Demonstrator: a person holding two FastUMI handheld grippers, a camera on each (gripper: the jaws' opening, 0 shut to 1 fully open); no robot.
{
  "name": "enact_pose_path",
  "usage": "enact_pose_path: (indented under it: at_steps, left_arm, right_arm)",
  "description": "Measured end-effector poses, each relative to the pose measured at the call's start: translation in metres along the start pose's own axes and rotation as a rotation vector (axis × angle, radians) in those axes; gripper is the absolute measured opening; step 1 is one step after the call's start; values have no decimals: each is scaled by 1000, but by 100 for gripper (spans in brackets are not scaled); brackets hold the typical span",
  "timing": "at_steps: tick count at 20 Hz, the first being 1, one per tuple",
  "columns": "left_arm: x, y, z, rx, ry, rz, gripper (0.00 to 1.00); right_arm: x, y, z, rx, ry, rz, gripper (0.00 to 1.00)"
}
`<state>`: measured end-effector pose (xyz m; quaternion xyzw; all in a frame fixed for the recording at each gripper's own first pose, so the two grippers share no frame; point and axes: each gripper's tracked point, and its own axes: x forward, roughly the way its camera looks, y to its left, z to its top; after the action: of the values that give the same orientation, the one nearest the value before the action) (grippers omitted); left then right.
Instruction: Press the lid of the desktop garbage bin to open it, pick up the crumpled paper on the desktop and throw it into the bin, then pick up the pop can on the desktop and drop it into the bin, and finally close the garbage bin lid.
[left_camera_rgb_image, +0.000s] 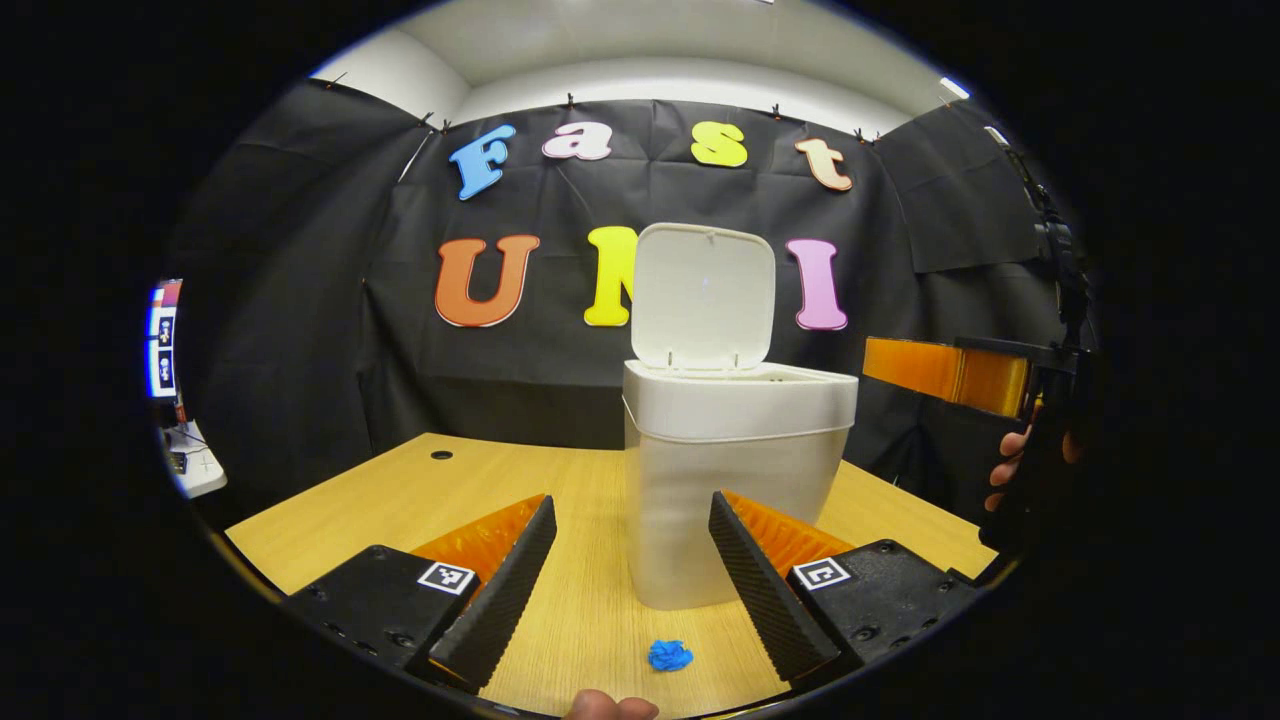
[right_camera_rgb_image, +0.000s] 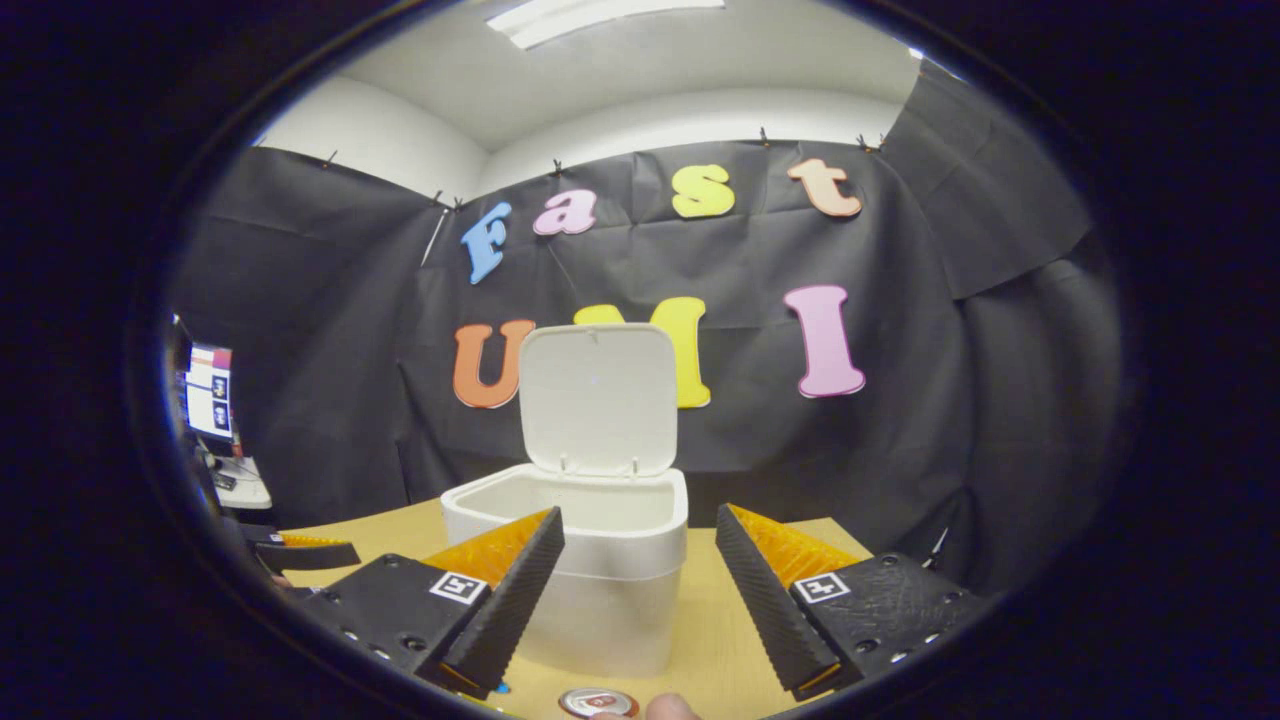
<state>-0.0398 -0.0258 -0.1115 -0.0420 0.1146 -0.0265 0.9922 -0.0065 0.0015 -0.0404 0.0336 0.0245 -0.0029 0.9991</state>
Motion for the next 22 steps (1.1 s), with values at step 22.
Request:
enact_pose_path:
  at_steps: [22]
  left_arm:
    - [-11, -39, -186, -77, 417, -61, 96]
  right_arm:
    - [-43, -54, -114, -51, 92, -93, 96]
